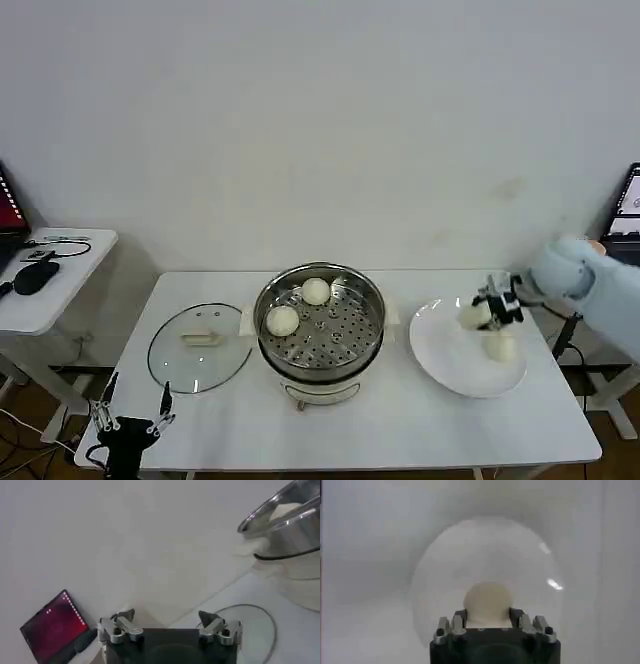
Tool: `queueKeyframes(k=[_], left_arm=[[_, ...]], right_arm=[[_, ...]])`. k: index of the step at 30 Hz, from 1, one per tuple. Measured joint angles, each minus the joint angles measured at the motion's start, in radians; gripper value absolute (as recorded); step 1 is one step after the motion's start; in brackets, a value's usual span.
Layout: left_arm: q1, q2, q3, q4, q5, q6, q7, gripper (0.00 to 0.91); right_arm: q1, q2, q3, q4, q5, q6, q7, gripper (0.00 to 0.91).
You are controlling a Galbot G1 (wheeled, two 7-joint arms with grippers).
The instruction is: Take steamed baozi put them in steamer then cover it.
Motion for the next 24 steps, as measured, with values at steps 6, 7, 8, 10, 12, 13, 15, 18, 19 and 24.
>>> queueKeyframes(k=[6,7,8,10,12,13,15,18,19,24], left_arm=[[0.005,-0.009,-0.007,-0.004,-0.012,0.004,0.001,0.907],[0.007,-0.011,-0.009,-0.005,-0.013,0.004,0.000,0.907],[0.009,-0.013,-0.010,-0.006,-0.014,0.004,-0.001,0.907],[0.015,-0.017,-0.013,-0.007,-0.015,0.003,-0.002,0.907],[0.021,-0.021,-0.014,-0.009,-0.014,0.003,-0.004,0.907],[0.024,-0.023,-0.016,-0.011,-0.014,0.003,-0.004,0.907],[0.029,-0.028,-0.019,-0.017,-0.014,0.003,-0.004,0.907],[0.037,-0.034,-0.024,-0.026,-0.012,0.004,-0.003,0.907],[0.039,-0.037,-0.025,-0.029,-0.011,0.005,-0.003,0.907],[0.052,-0.047,-0.035,-0.045,-0.010,0.005,-0.003,0.907]], right_arm=[[0.178,0.081,-0.087,0.033,0.065,-0.006,0.011,0.574],[0.203,0.098,-0.102,0.041,0.074,-0.006,0.014,0.574],[0.230,0.116,-0.119,0.051,0.084,-0.006,0.017,0.574],[0.268,0.148,-0.145,0.068,0.100,-0.005,0.022,0.574],[0.297,0.181,-0.171,0.086,0.111,-0.001,0.024,0.574],[0.308,0.197,-0.183,0.093,0.115,0.003,0.024,0.584],[0.328,0.228,-0.206,0.106,0.120,0.012,0.021,0.584],[0.346,0.273,-0.239,0.120,0.121,0.036,0.012,0.584],[0.349,0.288,-0.248,0.124,0.121,0.045,0.010,0.584],[0.349,0.360,-0.287,0.145,0.111,0.092,-0.001,0.584]])
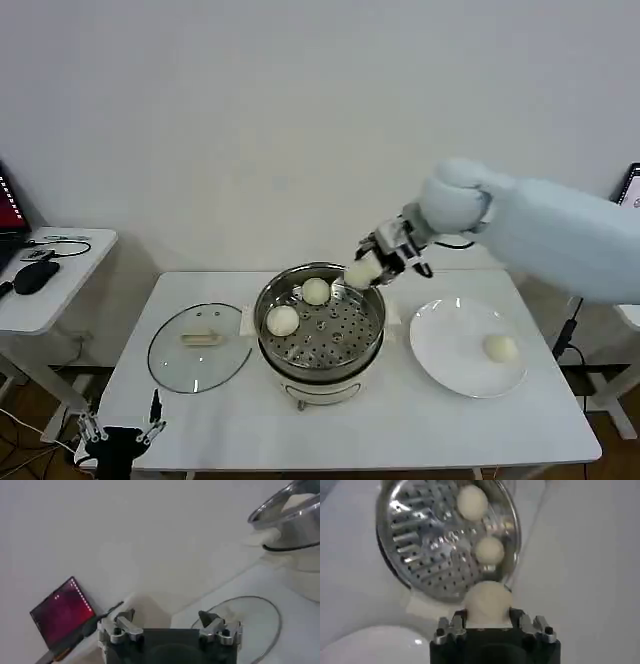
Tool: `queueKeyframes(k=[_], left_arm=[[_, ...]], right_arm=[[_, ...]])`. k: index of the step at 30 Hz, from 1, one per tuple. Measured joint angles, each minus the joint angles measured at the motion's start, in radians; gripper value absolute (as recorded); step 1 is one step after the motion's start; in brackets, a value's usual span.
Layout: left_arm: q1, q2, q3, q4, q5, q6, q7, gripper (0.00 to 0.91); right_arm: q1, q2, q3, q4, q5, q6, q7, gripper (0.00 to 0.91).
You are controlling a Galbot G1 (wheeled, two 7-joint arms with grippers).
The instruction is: Take steamed baozi put them in steamer then cover it.
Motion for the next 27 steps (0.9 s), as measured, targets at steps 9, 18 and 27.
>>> queueKeyframes(k=[9,18,27], left_arm=[[0.023,-0.009,-0.024,-0.020,-0.005,-0.003,-0.008,0.907],[0.033,-0.013,-0.035,-0.023,-0.012,-0.013,-0.018,0.907],[0.033,-0.015,-0.037,-0.029,-0.012,-0.016,-0.022,0.907]], right_arm=[[-0.041,0.106,-0.059,-0.002,-0.050,0.087,-0.027,0.584],[-0.073,0.176,-0.094,-0.025,-0.077,0.155,-0.041,0.574],[-0.098,0.215,-0.110,-0.066,-0.127,0.212,-0.042,0.574]])
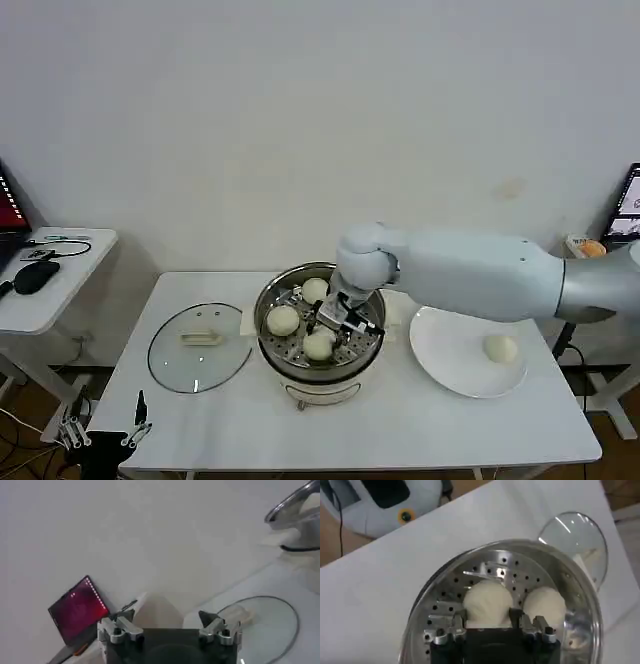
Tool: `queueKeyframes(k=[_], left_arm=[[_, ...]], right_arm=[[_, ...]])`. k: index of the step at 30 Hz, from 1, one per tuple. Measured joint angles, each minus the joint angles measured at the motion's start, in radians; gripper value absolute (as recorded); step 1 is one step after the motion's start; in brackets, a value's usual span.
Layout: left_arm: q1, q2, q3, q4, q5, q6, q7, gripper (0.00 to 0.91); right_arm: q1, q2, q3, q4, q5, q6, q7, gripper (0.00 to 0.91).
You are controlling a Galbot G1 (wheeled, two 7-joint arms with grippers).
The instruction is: Take steamed baozi put them in steamer then cover it.
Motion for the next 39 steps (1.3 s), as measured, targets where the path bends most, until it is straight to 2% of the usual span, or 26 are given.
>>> queueKeyframes(k=[7,8,9,10,11,28,33,39], left_arm=[[0.000,0.000,-0.001,0.000,0.001,-0.001,-0.002,0.907],[0.000,0.000,0.000,-0.001,0.002,-0.001,-0.002,0.907],[0.000,0.000,0.000,-0.001,0.002,-0.002,-0.002,0.907],[0.000,-0.001,0.000,-0.001,0.002,-0.002,-0.002,0.907],[0.000,-0.001,0.000,-0.001,0.002,-0.002,-0.002,0.907],[-0.006,0.004,0.009,-0.001,0.003,-0.002,-0.003,0.907],[-0.017,0.014,0.014,0.002,0.002,0.003,0.004,0.907],[-0.023,0.030,0.024,-0.001,0.001,0.014,0.015,0.907]], right_arm=[[-0.011,0.024,-0.003,-0.028,-0.010,0.023,0.001,0.584],[-0.011,0.027,-0.003,-0.031,-0.010,0.026,0.001,0.685],[-0.011,0.029,-0.003,-0.034,-0.011,0.029,0.001,0.746],[-0.011,0.032,-0.004,-0.036,-0.012,0.032,0.003,0.877],[-0.011,0.035,-0.004,-0.037,-0.014,0.035,0.004,0.907],[0.032,0.004,0.017,-0.045,-0.002,0.059,0.015,0.907],[0.064,-0.043,0.040,-0.057,0.038,0.023,0.021,0.907],[0.115,-0.139,0.040,-0.091,0.108,-0.063,0.018,0.907]])
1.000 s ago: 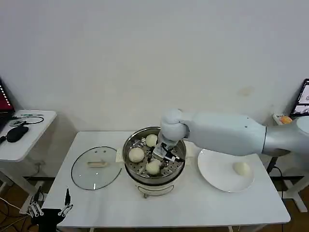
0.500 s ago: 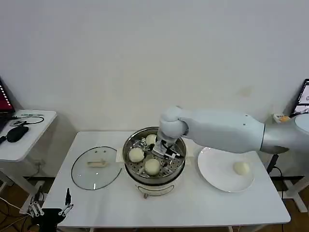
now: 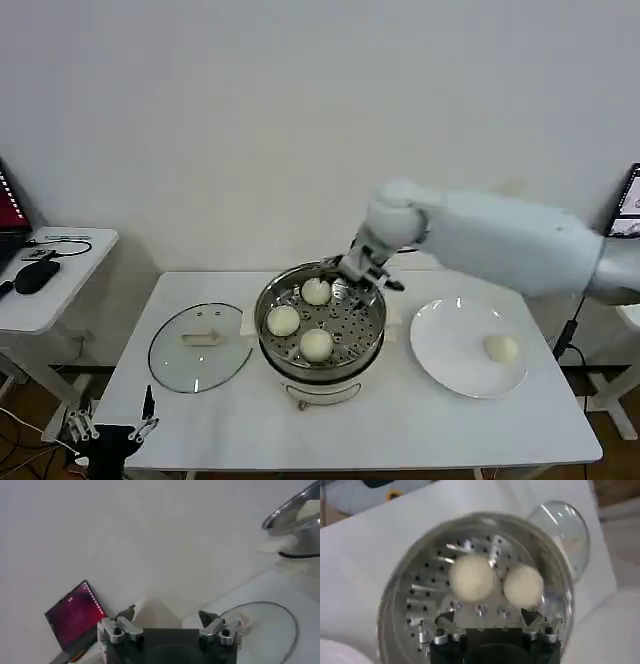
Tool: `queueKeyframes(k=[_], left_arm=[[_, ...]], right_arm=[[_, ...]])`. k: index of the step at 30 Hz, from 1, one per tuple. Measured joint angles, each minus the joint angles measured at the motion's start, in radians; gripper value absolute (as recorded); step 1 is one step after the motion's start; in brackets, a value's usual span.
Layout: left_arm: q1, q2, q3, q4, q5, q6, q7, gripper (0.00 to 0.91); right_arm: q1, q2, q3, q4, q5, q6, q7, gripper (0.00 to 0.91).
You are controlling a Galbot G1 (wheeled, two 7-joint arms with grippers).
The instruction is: Take steamed baozi put them in steamer then cover it.
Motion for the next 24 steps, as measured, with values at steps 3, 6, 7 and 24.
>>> queueKeyframes(k=[3,6,7,24], left_arm=[[-0.006,0.011,0.008,-0.003,-0.002,0.004,0.005,0.907],[-0.015,0.022,0.017,-0.002,-0.006,0.004,0.006,0.907],[-0.018,0.025,0.020,-0.001,-0.006,0.003,0.006,0.907],[-0.072,0.042,0.059,0.042,0.012,-0.023,0.007,0.907]], right_arm=[[0.014,-0.066,-0.008,-0.002,0.020,-0.043,0.002,0.907],[0.016,-0.151,-0.009,0.011,0.026,-0.083,0.007,0.907],[0.015,-0.179,-0.008,0.020,0.027,-0.094,0.009,0.907],[-0.271,-0.580,0.172,0.089,-0.126,-0.154,0.047,0.907]])
